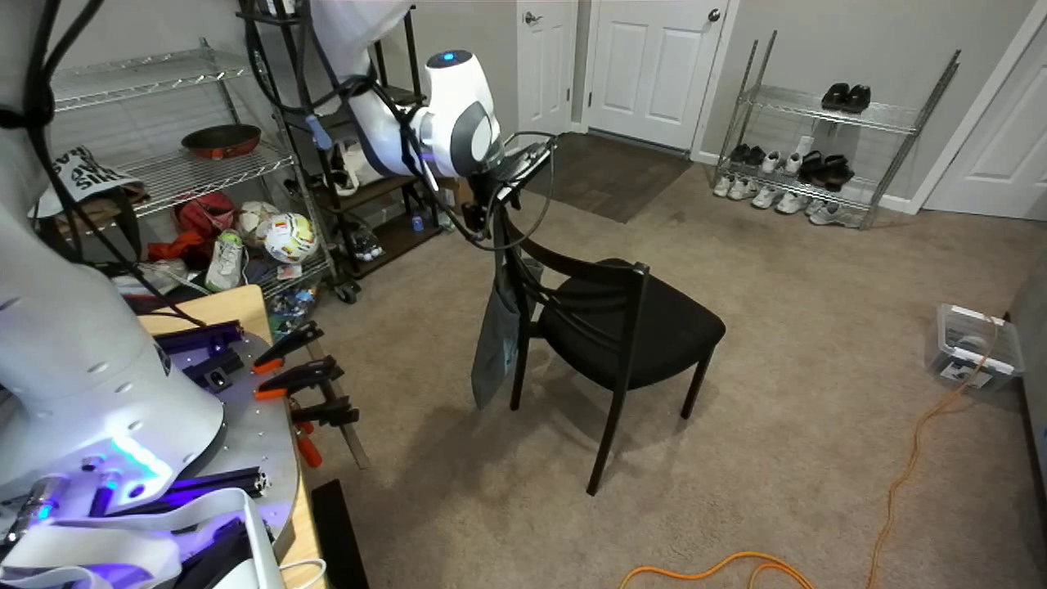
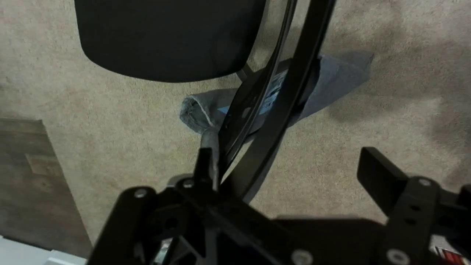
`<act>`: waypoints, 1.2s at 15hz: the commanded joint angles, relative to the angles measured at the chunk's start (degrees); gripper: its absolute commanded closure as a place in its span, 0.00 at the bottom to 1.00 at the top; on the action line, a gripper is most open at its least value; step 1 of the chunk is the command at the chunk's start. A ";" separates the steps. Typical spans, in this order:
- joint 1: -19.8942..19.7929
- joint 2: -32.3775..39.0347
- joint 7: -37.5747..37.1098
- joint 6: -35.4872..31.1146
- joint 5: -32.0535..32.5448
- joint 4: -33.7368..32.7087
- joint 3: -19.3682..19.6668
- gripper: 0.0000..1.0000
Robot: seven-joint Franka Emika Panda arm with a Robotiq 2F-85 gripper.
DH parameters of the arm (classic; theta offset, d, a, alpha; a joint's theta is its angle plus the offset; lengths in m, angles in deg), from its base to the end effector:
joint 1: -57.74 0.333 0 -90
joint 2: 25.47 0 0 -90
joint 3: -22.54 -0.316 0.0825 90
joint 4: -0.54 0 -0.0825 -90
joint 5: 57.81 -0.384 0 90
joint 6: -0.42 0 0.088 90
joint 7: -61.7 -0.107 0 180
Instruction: Move the bag to the other side of the chair
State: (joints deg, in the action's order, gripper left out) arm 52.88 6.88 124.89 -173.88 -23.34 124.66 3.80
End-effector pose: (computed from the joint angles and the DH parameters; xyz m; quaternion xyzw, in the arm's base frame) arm 0.5515 0.1807 0.1802 0.5894 0.7867 0.1664 0.0776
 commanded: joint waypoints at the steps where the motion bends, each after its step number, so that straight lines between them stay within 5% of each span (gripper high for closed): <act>1: -5.60 3.72 3.74 -3.09 -1.28 -2.63 -5.29 0.00; 5: -11.10 6.98 3.77 -3.96 -1.17 -4.87 -10.92 0.00; 12: -26.83 18.38 8.15 4.35 -2.92 -8.78 -31.26 0.00; 15: -27.85 19.04 12.61 14.30 -15.75 -10.05 -34.13 0.00; 16: -24.64 16.30 12.44 9.23 -15.35 -8.89 -30.19 0.00; 18: -24.16 16.57 13.57 9.88 -17.34 -9.66 -29.88 0.00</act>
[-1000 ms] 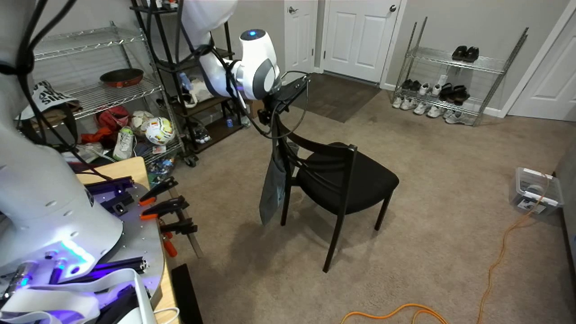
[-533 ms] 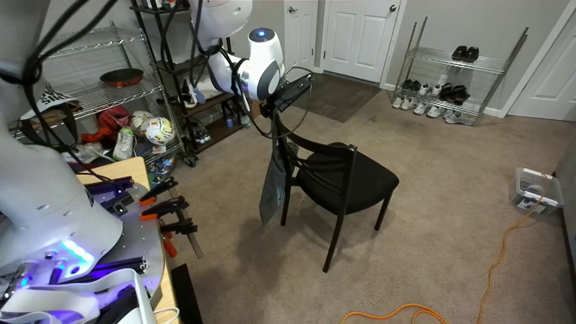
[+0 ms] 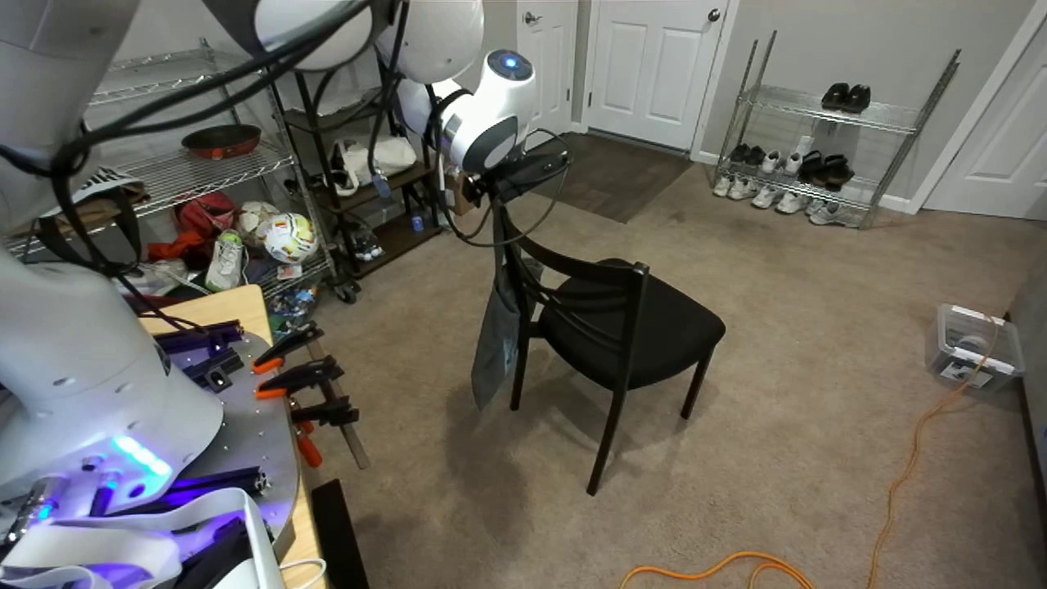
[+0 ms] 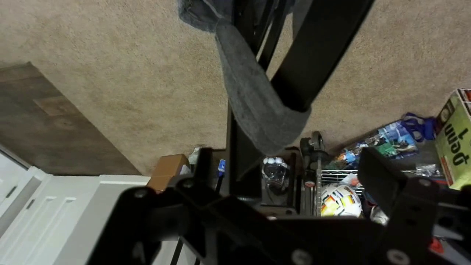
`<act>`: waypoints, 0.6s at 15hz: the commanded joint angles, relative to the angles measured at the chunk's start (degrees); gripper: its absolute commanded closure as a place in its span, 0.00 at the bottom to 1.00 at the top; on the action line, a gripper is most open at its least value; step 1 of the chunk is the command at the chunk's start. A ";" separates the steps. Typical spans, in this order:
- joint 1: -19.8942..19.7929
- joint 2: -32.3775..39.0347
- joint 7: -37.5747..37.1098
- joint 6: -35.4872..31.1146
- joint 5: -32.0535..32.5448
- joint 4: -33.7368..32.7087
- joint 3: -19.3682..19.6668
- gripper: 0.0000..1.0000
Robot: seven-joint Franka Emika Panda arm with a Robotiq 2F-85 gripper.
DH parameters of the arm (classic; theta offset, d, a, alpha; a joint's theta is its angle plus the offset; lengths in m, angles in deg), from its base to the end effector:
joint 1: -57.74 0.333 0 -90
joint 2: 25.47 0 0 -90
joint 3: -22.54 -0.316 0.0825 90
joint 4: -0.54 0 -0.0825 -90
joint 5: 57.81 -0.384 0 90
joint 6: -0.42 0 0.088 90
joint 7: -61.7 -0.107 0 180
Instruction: Move the bag to the other side of the chair
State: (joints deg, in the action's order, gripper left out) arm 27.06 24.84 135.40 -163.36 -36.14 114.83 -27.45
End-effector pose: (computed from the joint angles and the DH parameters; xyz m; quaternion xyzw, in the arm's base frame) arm 0.5973 0.1981 0.1914 -0.6401 -0.7158 -0.2547 0.1138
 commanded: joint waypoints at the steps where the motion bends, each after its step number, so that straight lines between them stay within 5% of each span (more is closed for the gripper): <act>1: 2.01 -1.35 3.02 -0.81 -4.59 0.12 1.71 0.00; 9: 2.43 -1.49 2.97 -0.90 -4.63 0.19 1.98 0.00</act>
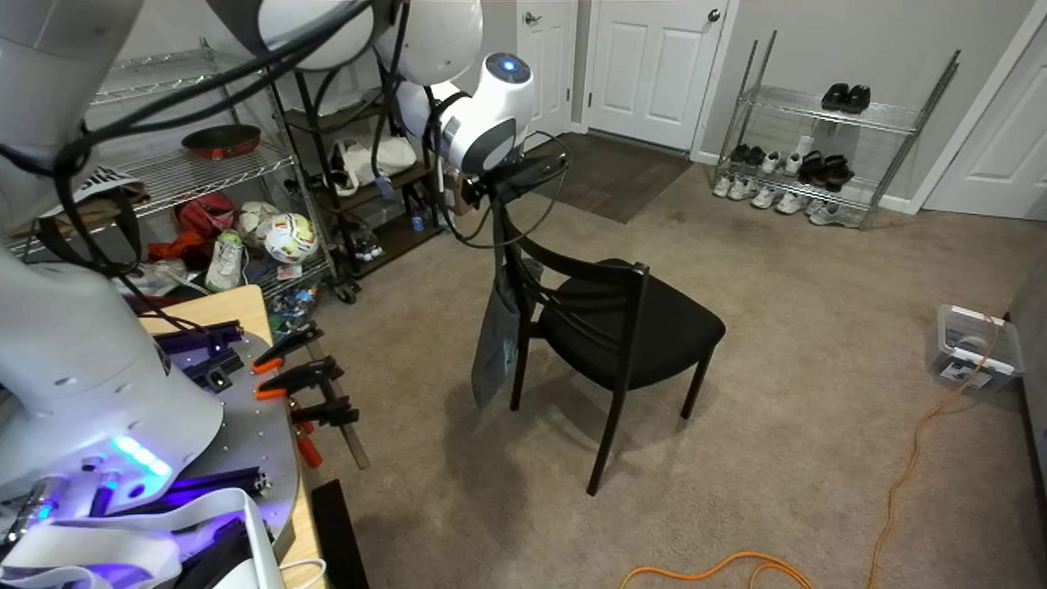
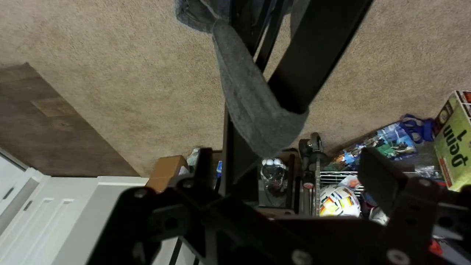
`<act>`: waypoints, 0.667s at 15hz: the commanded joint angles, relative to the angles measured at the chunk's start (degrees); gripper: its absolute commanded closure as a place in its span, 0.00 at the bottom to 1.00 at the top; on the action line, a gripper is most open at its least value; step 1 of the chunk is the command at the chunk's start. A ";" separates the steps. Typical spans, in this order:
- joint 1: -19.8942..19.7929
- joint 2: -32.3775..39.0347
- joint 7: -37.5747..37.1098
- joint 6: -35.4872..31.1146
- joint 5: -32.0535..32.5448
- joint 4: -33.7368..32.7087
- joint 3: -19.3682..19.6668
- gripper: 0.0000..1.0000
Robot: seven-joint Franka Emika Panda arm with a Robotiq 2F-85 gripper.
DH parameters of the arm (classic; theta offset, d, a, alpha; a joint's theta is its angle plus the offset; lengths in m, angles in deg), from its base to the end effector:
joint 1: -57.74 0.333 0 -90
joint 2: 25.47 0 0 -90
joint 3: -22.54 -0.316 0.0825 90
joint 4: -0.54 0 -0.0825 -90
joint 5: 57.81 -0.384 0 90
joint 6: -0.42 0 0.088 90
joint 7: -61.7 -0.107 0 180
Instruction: Move the bag to the other side of the chair
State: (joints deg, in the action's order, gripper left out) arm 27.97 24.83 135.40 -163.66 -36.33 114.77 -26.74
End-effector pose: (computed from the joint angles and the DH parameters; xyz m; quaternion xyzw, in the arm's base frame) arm 0.5960 0.2012 0.1878 -0.6396 -0.7172 -0.2524 0.1132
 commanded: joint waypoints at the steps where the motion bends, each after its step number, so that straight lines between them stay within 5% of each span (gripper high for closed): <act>1: 1.52 -1.86 2.63 -0.72 -5.09 0.47 1.39 0.00; 10: 4.74 -4.06 1.52 0.59 -8.68 -0.44 4.39 0.00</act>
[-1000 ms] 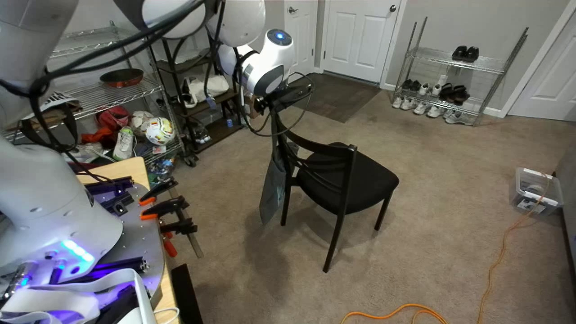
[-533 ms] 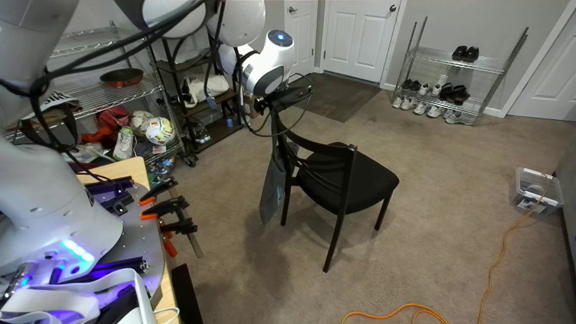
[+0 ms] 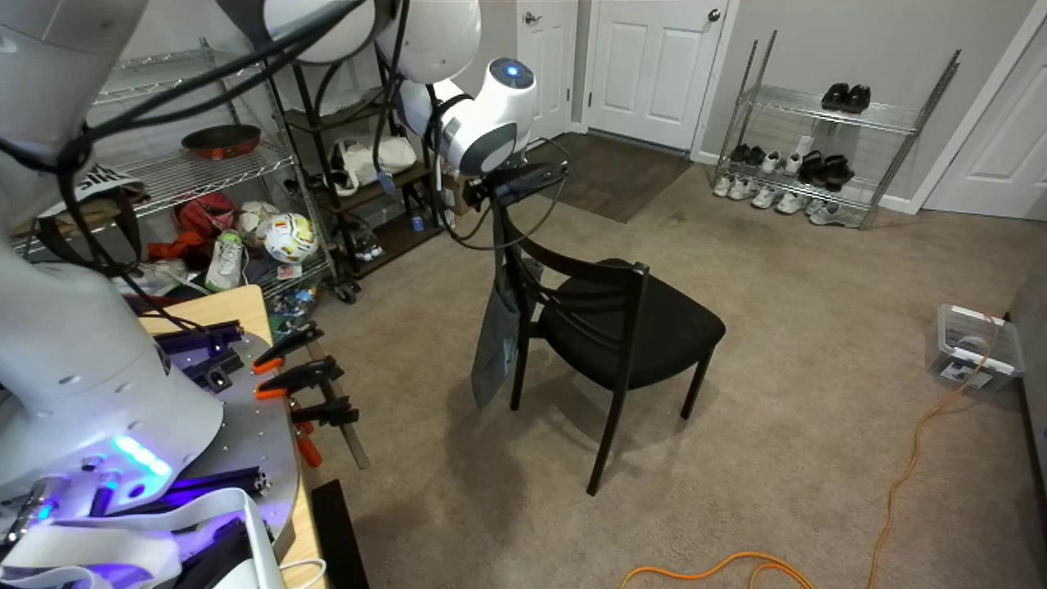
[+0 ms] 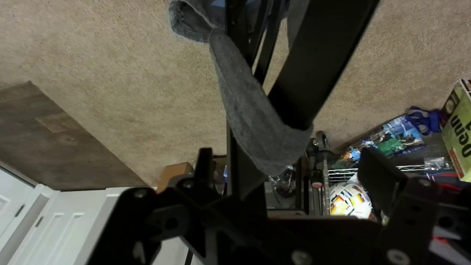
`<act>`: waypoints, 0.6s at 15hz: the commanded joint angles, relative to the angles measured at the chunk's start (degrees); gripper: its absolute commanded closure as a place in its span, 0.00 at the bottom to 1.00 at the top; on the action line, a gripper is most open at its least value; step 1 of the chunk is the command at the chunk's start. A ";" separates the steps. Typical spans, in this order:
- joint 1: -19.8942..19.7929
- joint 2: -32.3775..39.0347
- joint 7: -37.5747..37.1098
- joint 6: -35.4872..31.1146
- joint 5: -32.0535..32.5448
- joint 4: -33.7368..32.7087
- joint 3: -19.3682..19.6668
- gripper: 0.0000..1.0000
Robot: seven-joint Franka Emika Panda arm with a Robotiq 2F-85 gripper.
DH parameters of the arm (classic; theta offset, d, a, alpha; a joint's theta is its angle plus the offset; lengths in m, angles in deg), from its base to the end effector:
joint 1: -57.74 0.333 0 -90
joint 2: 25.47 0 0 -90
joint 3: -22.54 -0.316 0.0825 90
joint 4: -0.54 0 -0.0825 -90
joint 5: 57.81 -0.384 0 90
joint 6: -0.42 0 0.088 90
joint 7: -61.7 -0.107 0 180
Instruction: Move the bag to the other side of the chair
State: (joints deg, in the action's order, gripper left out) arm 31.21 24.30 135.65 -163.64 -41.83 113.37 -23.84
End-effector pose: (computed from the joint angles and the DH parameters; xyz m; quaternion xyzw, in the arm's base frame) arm 0.6017 0.2018 0.1789 -0.6644 -0.6964 -0.2426 0.1215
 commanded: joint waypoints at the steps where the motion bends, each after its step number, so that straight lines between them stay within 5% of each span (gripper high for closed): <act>1: 1.69 -4.18 1.18 0.69 -3.50 1.10 1.65 0.00; 9: 4.60 -7.69 0.74 3.38 -6.72 0.89 3.72 0.00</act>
State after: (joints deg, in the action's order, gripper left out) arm 34.28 19.81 135.65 -162.49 -45.28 113.28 -21.81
